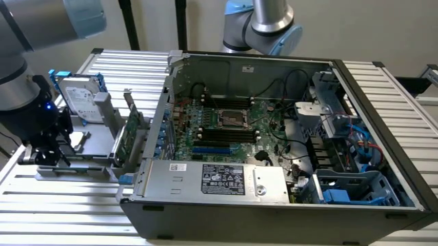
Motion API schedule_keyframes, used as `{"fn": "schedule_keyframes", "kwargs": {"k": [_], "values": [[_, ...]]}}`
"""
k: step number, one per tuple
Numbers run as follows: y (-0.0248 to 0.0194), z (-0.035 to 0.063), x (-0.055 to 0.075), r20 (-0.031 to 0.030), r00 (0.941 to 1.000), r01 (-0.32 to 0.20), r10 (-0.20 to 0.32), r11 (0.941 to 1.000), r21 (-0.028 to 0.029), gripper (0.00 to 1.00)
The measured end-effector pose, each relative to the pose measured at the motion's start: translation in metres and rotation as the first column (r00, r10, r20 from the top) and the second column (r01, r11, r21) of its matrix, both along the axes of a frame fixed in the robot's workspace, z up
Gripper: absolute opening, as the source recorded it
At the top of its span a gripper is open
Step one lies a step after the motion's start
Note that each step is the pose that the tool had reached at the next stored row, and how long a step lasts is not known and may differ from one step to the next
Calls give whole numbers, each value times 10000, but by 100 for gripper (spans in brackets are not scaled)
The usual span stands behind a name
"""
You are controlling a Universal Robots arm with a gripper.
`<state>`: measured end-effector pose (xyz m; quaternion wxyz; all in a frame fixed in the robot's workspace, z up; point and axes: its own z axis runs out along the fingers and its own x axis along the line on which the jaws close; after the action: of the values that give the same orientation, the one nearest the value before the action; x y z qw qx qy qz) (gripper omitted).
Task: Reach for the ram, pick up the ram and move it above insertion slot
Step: 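Pick up the ram and move it above insertion slot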
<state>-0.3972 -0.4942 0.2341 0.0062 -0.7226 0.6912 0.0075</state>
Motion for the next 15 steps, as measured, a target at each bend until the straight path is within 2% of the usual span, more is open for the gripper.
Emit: {"fn": "schedule_keyframes", "kwargs": {"k": [15], "values": [[-13,-274,0,0,10000,8,-8,10000,0,36]]}}
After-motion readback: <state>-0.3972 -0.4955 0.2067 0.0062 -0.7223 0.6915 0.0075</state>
